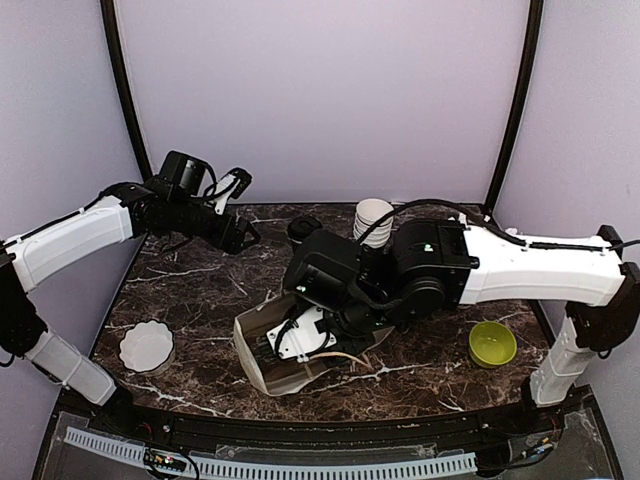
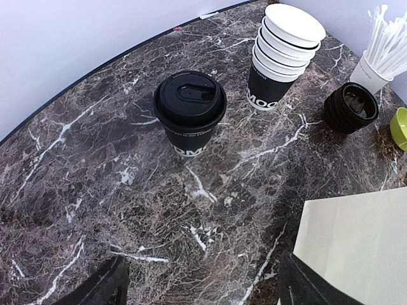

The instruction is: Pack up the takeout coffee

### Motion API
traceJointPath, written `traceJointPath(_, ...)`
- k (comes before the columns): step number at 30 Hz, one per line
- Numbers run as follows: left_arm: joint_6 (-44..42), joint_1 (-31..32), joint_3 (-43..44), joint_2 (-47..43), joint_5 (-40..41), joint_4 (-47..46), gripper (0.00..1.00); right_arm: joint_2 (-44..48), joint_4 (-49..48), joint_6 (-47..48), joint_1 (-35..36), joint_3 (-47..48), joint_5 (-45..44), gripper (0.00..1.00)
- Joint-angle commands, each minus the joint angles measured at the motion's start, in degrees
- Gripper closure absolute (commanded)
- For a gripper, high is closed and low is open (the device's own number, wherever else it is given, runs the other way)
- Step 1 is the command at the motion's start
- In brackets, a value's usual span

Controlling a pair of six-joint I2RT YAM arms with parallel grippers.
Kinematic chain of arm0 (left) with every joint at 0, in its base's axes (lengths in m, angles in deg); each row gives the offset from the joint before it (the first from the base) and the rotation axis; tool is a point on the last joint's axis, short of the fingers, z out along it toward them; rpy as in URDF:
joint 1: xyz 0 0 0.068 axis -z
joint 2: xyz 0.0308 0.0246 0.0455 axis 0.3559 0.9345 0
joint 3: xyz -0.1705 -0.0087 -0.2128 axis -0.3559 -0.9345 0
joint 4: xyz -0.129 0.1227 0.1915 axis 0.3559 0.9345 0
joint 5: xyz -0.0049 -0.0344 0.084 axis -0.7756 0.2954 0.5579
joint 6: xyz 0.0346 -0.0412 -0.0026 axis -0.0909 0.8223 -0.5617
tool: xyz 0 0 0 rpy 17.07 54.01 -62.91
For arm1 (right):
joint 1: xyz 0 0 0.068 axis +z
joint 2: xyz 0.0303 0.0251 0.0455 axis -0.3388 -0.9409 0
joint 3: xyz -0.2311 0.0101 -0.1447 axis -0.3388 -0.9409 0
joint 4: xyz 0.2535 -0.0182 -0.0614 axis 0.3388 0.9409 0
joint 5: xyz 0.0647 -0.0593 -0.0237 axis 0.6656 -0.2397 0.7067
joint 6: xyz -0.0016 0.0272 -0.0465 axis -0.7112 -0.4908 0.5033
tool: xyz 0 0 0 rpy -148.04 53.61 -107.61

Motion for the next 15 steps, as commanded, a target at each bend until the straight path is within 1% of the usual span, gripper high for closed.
traceJointPath(1, -0.9, -0.3, -0.7, -1.5, 0.5, -0.6, 0.16, 4.3, -1.4, 1.7, 0.4, -1.5, -3.2, 0.47)
traceJointPath(6, -0.6, -0.4, -1.9, -1.4, -0.6, -2.1, 0.17, 5.6, -2.7, 2.6, 0.6, -5.1, -7.3, 0.48)
traceJointPath(9, -0.5, -0.3, -2.1, -1.5, -1.5, -2.5, 0.16, 6.0, -3.1, 3.3, 0.7, -6.0, -7.9, 0.48)
traceJointPath(11, -0.6, -0.3, -2.0, -1.4, -1.7, -2.5, 0.16, 6.1, -3.1, 3.3, 0.6, -5.9, -6.7, 0.48)
traceJointPath(15, -0.4, -0.3, -0.7, -1.3, -1.8, -0.8, 0.17, 4.9, -2.3, 2.7, 0.8, -2.3, -0.5, 0.47)
